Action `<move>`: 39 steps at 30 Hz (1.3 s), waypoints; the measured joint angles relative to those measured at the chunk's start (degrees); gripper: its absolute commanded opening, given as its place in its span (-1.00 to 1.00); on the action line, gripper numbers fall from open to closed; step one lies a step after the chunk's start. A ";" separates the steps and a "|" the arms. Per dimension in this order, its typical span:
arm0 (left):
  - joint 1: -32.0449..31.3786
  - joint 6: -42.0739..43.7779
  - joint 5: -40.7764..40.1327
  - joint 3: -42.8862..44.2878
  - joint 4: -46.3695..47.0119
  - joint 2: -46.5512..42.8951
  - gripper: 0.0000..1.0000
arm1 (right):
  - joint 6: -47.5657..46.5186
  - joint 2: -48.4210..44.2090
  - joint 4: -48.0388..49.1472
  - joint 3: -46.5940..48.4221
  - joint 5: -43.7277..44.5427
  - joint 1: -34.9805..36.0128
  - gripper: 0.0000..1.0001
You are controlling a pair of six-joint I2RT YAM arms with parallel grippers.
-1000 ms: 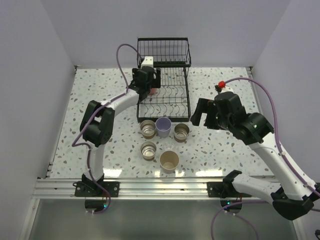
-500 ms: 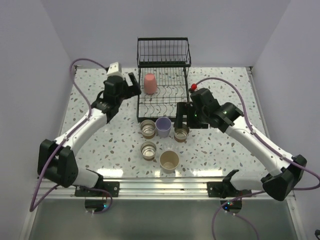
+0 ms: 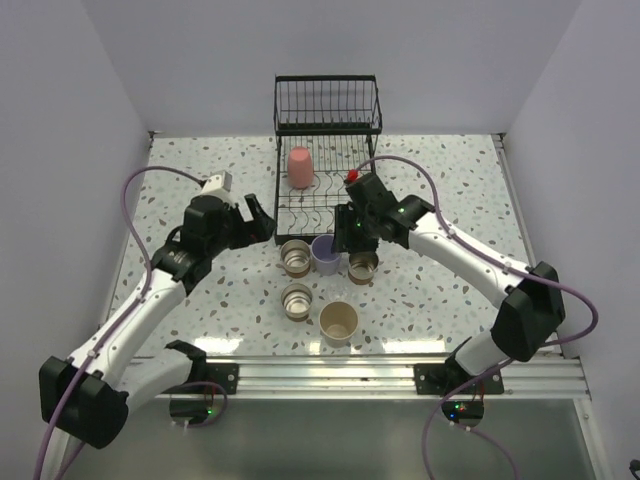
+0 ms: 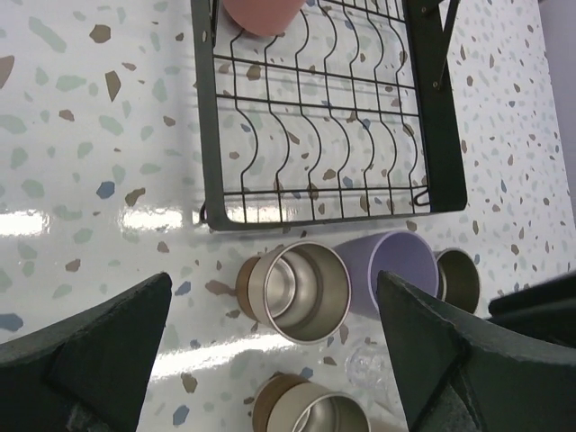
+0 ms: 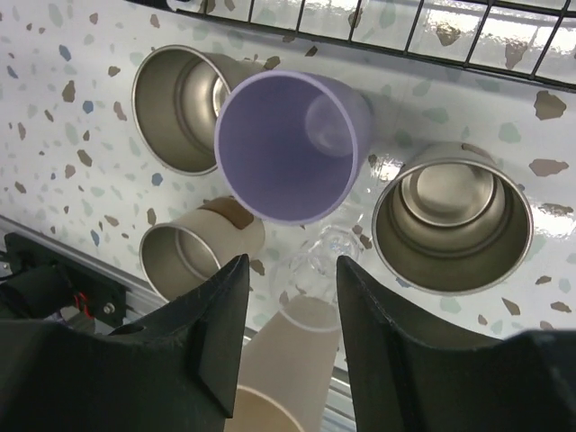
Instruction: Load the cups into the dish rack
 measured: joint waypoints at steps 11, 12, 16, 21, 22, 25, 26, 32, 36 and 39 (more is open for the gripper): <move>-0.09 0.00 0.00 -1.16 -6.86 -7.04 0.95 | -0.63 7.06 1.46 1.49 1.38 0.00 -0.18; -0.09 0.02 0.00 -1.18 -7.19 -7.02 0.95 | -0.66 7.54 1.53 1.79 1.73 0.00 -0.18; -0.09 0.20 0.09 -1.14 -7.50 -6.08 0.95 | -0.66 9.60 2.21 2.69 2.84 0.00 -0.24; -0.09 0.85 0.35 -0.46 -7.67 -2.23 0.95 | -0.72 12.11 1.95 5.44 4.37 0.00 -0.31; -0.09 0.94 0.44 -0.13 -7.67 -1.51 0.95 | -0.76 12.79 1.90 6.16 4.74 0.00 -0.31; -0.09 1.38 0.68 0.87 -7.54 0.09 0.95 | -0.79 13.57 1.90 7.08 5.14 -0.02 -0.31; -0.09 1.66 0.79 1.05 -7.39 0.44 0.95 | -0.79 13.64 1.84 7.15 5.20 0.00 -0.31; -0.09 2.03 1.40 1.16 -7.13 2.14 0.95 | -0.76 13.62 1.77 7.28 5.81 0.00 -0.21; -0.09 2.14 1.55 1.16 -7.10 2.86 0.95 | -1.07 13.35 1.62 7.28 7.02 0.00 -0.18; -0.09 2.14 1.68 1.27 -6.88 3.48 0.94 | -1.49 13.03 1.44 7.28 7.98 0.00 -0.18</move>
